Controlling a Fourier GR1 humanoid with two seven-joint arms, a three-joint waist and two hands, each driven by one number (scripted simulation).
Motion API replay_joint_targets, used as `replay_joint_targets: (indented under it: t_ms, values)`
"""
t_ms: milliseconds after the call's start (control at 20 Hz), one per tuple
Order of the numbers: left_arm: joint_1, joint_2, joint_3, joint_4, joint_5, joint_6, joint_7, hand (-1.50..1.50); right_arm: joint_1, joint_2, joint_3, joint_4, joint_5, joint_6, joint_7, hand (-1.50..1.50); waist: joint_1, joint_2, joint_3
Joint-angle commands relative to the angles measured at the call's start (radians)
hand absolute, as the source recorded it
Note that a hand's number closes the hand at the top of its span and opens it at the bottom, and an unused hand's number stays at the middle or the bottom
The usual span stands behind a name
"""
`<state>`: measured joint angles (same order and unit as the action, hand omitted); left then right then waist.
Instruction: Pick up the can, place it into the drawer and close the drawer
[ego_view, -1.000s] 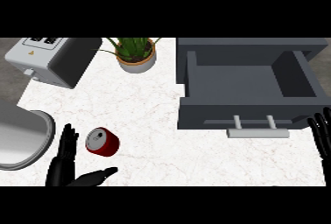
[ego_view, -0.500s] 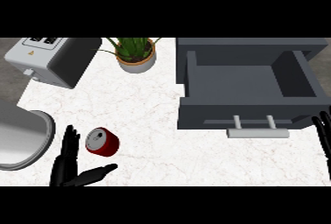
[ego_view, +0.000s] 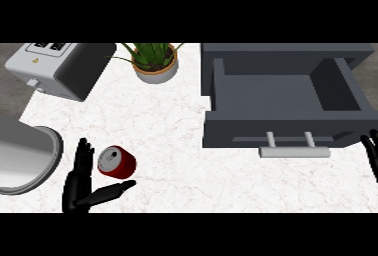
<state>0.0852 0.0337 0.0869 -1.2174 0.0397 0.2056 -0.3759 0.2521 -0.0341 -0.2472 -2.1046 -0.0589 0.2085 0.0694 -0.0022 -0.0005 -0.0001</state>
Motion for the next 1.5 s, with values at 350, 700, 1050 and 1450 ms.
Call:
replay_joint_targets:
  t_ms: [350,700,1050,1450]
  values:
    - [-0.106,-0.007,0.018,0.141,0.007,0.010,-0.030,-1.50,0.043,0.033,0.065,-0.041,0.026,-0.021,-0.006,-1.50,-0.002,0.000,0.000]
    - [-0.187,-0.013,-0.009,0.217,0.008,0.033,-0.056,-1.50,0.013,0.019,-0.015,0.015,-0.012,0.042,-0.026,-1.50,-0.002,0.000,0.000]
    - [-0.214,0.022,0.002,0.209,0.044,-0.028,-0.053,1.50,0.010,0.034,0.002,-0.014,0.006,0.007,0.000,-1.50,0.000,0.000,0.000]
    - [-0.254,-0.033,-0.056,0.142,0.074,-0.008,0.017,1.50,0.012,0.034,0.019,-0.074,-0.003,-0.010,0.050,-1.50,0.000,0.000,0.000]
